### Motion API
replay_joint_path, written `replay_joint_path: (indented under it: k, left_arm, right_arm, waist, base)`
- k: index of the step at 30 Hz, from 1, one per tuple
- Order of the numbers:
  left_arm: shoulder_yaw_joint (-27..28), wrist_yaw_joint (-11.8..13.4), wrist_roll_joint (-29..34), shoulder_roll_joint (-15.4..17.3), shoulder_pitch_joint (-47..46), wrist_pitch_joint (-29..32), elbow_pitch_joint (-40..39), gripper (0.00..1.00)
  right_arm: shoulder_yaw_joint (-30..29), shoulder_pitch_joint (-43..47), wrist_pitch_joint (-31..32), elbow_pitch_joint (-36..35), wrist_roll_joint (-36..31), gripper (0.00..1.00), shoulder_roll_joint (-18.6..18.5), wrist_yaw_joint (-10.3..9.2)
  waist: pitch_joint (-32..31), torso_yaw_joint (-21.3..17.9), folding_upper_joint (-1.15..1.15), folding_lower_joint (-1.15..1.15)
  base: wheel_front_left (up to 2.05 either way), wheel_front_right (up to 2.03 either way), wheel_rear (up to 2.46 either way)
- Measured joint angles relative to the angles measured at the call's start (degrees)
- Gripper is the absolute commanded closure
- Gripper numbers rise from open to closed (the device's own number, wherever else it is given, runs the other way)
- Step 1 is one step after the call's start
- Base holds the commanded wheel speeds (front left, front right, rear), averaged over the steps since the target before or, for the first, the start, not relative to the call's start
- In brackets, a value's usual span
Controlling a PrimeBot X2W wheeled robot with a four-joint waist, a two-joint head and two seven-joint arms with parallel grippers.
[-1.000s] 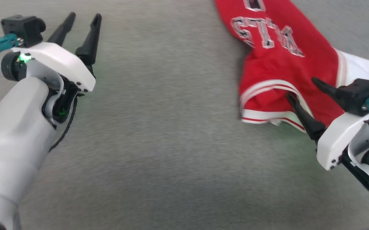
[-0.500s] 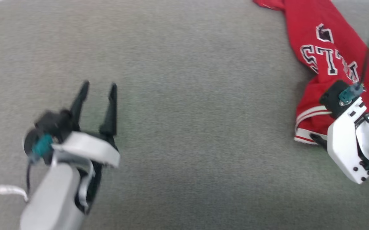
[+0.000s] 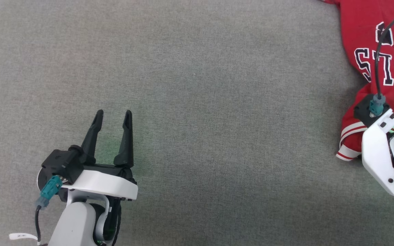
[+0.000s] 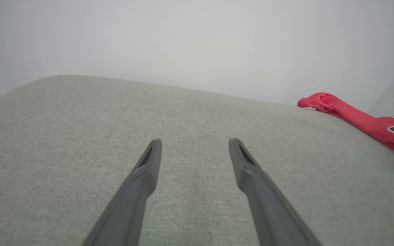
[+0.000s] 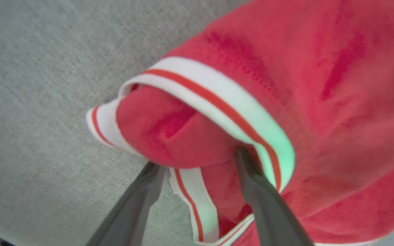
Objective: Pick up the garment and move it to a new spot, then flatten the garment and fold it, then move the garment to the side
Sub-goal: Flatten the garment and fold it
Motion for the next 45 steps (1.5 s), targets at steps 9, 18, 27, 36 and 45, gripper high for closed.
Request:
replay_joint_path:
  k: [9,18,27,36,45]
  left_arm:
    - [3.6,-3.3,3.0,-2.4,-0.1,0.0,1.1,0.0]
    - [5.1,-4.5,4.5,-3.1,0.2,0.0,1.4,0.0]
    - [4.9,-5.1,4.9,-3.1,0.8,0.0,1.1,0.0]
    - [2.7,-5.3,4.6,-2.5,-0.8,0.0,1.6,0.0]
    - [-3.6,-5.4,3.1,2.4,-4.4,0.1,2.7,0.0]
  right_arm:
    - [-0.8,-0.8,-8.4,5.2,-1.7,1.0,3.7,0.01]
    - [-19.0,5.6,-17.8,6.3,-0.6,1.0,7.7,0.01]
    - [-42.8,16.6,-23.8,7.3,1.0,1.0,14.9,0.0]
    - [-52.7,14.9,-31.1,18.6,-2.0,1.0,23.7,0.01]
    - [-53.9,10.7,-41.8,23.9,-4.4,0.0,26.3,0.0]
  waist:
    - [0.6,-1.4,0.0,0.0]
    - [-0.3,-4.9,0.0,0.0]
    - [-0.4,-8.5,0.0,0.0]
    - [1.3,-9.7,0.0,0.0]
    - [1.5,-11.4,0.0,0.0]
  base:
    - [0.0,0.0,0.0]
    - [0.0,0.0,0.0]
    - [0.0,0.0,0.0]
    - [0.0,0.0,0.0]
    - [0.0,0.0,0.0]
